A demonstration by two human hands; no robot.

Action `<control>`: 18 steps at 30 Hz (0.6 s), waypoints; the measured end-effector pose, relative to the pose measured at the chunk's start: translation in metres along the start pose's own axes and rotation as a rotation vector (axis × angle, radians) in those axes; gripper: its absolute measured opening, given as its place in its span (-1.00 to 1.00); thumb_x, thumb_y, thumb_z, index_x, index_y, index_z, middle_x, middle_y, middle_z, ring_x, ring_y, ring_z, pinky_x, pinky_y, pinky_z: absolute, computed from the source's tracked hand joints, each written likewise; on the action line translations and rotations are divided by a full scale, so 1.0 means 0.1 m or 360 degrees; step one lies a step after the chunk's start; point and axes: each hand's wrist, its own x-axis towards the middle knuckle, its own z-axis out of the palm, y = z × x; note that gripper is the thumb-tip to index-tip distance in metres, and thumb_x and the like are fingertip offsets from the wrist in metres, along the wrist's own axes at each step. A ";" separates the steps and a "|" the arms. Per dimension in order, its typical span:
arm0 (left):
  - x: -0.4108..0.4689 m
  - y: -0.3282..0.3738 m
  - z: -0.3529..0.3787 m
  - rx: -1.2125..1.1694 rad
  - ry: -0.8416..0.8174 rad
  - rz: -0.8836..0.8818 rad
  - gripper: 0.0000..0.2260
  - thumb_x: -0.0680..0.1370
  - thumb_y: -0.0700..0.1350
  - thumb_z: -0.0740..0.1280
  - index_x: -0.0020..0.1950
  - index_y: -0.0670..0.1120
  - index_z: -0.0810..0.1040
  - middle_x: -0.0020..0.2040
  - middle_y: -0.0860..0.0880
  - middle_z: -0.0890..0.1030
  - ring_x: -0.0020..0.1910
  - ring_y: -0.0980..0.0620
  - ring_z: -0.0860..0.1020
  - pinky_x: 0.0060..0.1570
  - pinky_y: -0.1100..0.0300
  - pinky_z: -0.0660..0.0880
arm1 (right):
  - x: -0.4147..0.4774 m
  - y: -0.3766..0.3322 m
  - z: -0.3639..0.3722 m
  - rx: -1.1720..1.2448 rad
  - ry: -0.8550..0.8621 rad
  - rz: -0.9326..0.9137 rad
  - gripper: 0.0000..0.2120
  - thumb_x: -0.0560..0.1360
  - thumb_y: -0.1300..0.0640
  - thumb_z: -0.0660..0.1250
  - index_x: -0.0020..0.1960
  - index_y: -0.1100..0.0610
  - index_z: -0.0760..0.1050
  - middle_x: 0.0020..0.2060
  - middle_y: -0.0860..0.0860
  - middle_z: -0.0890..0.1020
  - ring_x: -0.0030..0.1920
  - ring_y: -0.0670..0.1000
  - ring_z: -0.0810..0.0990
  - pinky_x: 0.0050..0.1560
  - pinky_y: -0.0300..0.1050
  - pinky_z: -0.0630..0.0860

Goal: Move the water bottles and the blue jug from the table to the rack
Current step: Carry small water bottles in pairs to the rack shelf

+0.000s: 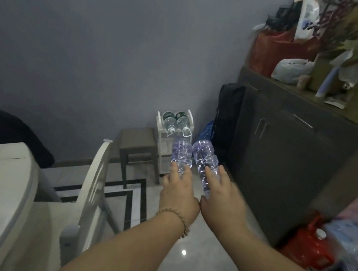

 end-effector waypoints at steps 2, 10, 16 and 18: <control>0.41 -0.02 0.14 0.0031 -0.0024 -0.0032 -0.23 0.46 -0.14 0.38 0.53 0.03 -0.02 0.54 -0.04 -0.12 0.44 -0.16 0.08 0.36 0.01 0.26 | 0.40 0.08 0.14 -0.0016 -0.0018 -0.0010 -0.34 0.50 0.06 0.26 0.51 -0.10 0.03 0.53 0.01 0.01 0.36 0.09 0.28 0.17 -0.05 0.38; 1.69 0.05 0.44 0.0067 -0.0107 -0.0146 -0.22 0.45 -0.15 0.36 0.53 0.03 -0.04 0.54 -0.03 -0.11 0.43 -0.19 0.09 0.36 -0.01 0.28 | 1.69 0.35 0.41 -0.0044 -0.0129 -0.0074 -0.35 0.52 0.07 0.23 0.51 -0.10 0.00 0.53 -0.01 -0.04 0.35 0.11 0.27 0.12 -0.02 0.41; 2.53 0.07 0.80 0.0106 -0.0086 -0.0333 -0.23 0.47 -0.14 0.36 0.53 0.03 -0.05 0.54 -0.03 -0.12 0.44 -0.16 0.10 0.36 0.03 0.24 | 2.61 0.66 0.81 -0.0002 -0.0230 -0.0225 -0.33 0.51 0.09 0.25 0.51 -0.09 0.01 0.53 0.01 -0.02 0.33 0.12 0.29 0.12 -0.01 0.43; 2.79 0.05 0.92 0.0093 -0.0057 -0.0436 -0.23 0.46 -0.15 0.36 0.53 0.03 -0.03 0.54 -0.04 -0.11 0.43 -0.16 0.12 0.35 0.02 0.28 | 2.94 0.75 0.98 -0.0012 -0.0306 -0.0305 -0.34 0.51 0.08 0.25 0.51 -0.11 0.00 0.53 0.00 -0.03 0.35 0.11 0.28 0.11 -0.02 0.43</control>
